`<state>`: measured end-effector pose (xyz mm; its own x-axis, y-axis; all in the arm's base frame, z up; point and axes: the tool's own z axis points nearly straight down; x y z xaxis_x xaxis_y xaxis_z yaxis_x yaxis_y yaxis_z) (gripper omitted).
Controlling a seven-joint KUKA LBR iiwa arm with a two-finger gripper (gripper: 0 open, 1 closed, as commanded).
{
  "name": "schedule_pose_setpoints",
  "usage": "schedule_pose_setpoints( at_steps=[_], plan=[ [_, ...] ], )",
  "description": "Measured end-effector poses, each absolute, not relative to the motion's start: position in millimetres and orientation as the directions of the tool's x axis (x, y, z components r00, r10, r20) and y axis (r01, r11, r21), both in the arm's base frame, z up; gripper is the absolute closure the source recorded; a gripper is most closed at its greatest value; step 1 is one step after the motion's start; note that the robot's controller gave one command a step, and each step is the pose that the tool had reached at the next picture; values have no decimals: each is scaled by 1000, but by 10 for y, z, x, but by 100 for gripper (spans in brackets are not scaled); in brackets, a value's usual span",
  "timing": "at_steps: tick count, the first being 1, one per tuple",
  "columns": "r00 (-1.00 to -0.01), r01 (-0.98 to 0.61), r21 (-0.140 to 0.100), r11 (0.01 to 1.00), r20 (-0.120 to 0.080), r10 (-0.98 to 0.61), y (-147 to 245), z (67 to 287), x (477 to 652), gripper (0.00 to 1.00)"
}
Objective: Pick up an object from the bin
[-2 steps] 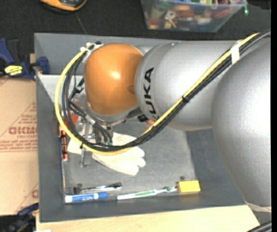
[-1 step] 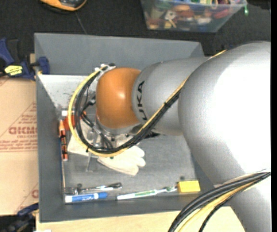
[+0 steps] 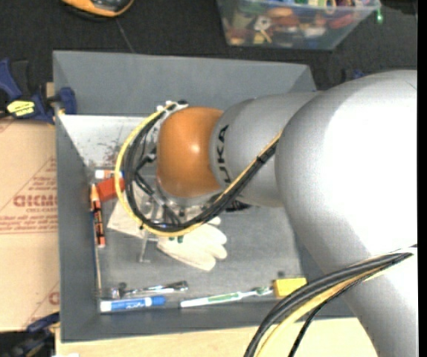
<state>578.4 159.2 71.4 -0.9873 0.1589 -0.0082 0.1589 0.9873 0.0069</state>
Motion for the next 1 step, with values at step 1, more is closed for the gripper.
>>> schedule_pose_setpoints(
  at_steps=[1],
  plan=[
    [-853,522,8,853,-3,522,1505,717,5474,0]
  ],
)
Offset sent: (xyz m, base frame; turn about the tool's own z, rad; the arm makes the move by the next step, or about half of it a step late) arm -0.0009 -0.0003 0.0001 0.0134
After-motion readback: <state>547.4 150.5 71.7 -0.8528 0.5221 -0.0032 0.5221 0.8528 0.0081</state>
